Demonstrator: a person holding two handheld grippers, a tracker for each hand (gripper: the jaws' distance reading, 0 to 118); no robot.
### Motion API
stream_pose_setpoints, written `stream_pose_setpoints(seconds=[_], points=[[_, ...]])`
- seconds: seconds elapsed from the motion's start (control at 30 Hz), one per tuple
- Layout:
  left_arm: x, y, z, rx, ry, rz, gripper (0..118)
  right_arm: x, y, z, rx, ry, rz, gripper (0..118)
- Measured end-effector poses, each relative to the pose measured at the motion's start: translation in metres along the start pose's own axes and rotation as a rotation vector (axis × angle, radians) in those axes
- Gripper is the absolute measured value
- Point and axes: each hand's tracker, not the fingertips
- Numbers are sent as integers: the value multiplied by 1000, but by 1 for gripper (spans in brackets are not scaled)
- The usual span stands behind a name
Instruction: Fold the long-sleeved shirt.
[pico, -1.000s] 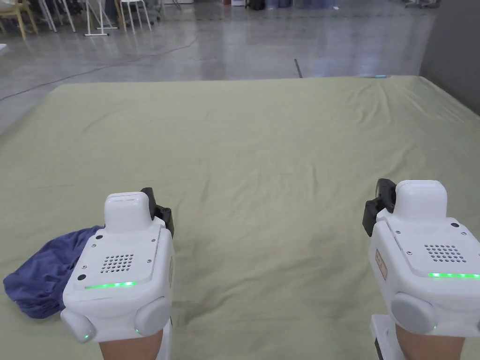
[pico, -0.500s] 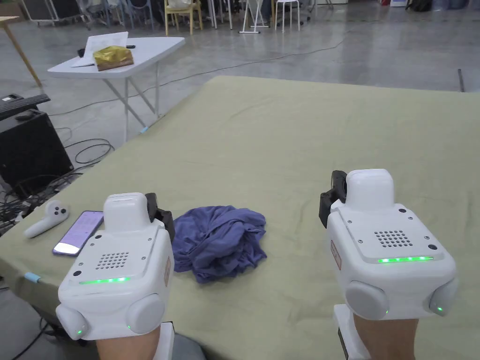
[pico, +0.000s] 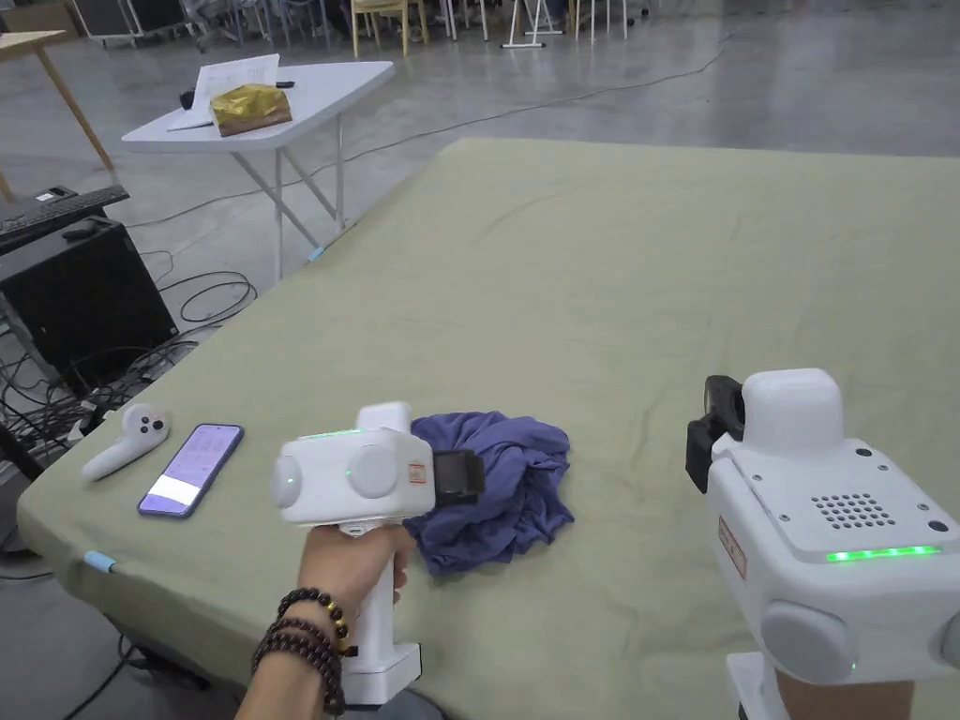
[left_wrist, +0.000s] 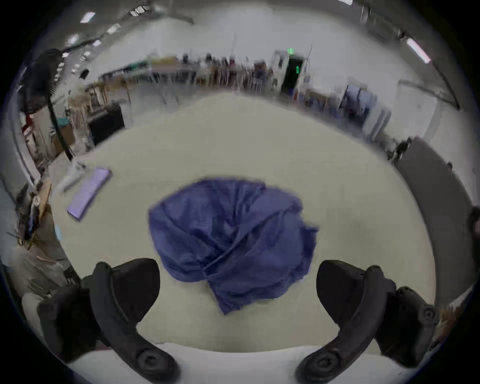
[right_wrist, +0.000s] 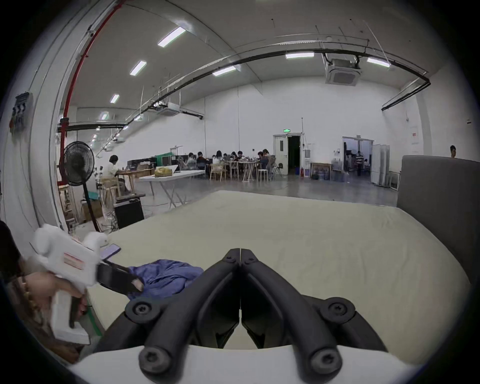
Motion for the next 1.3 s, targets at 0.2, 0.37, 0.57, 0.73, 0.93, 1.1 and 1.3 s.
stream_pose_setpoints(seconds=[0.2,0.37,0.57,0.73,0.93,1.1,1.3], points=[[17,-4,-50,-62,-4,-15,105,14,-12,-11,-51,-23,12,2],[29,9,-21,42,-6,-39,22,28,-19,-12,-79,-52,6,2],[92,28,39,228,-167,-142,21,55,-20,7,-73,-111,-25,2],[210,43,44,250,-384,-287,21,107,-16,45,-49,-260,-65,2],[401,17,20,181,-624,-501,21,190,-21,105,-51,-486,-99,2],[530,-43,-10,26,-751,-568,21,248,-39,153,-83,-657,-146,2],[587,-99,-22,5,-715,-706,20,280,-54,185,-112,-749,-182,2]])
